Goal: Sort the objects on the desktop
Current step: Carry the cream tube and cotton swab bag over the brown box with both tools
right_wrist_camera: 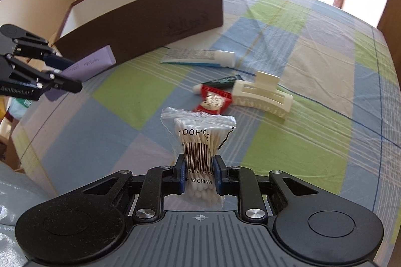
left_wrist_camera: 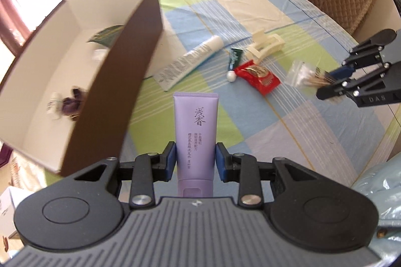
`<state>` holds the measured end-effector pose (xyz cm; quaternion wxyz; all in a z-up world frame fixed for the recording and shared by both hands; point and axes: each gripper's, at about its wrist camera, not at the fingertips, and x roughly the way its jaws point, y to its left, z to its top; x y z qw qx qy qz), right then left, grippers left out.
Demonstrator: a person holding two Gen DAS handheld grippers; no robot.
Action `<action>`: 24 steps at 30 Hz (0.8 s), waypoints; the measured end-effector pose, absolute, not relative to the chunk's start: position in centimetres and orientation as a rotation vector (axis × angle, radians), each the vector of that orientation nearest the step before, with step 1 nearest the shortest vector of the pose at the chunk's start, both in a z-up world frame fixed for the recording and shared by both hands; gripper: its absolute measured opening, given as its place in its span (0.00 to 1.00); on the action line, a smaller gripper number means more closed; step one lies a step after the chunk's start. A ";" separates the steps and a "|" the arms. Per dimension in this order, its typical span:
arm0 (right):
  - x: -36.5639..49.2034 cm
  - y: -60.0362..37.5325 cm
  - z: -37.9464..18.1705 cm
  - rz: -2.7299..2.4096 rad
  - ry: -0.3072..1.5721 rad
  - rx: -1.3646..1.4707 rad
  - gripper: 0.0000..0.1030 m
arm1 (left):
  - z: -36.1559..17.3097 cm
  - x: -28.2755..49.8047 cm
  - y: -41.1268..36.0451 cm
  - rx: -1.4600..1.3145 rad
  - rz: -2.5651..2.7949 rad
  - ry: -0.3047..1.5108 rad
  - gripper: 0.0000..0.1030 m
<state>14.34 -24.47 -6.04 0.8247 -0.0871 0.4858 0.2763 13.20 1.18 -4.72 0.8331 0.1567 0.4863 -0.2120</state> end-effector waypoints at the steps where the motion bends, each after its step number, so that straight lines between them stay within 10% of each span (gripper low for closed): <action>1: 14.2 -24.2 -5.8 0.599 1.030 -0.187 0.23 | -4.4 13.1 1.6 0.329 -0.436 1.025 0.27; 24: 18.6 -15.4 1.4 0.851 0.931 -0.079 0.23 | 4.1 13.5 12.3 0.316 -0.314 0.865 0.27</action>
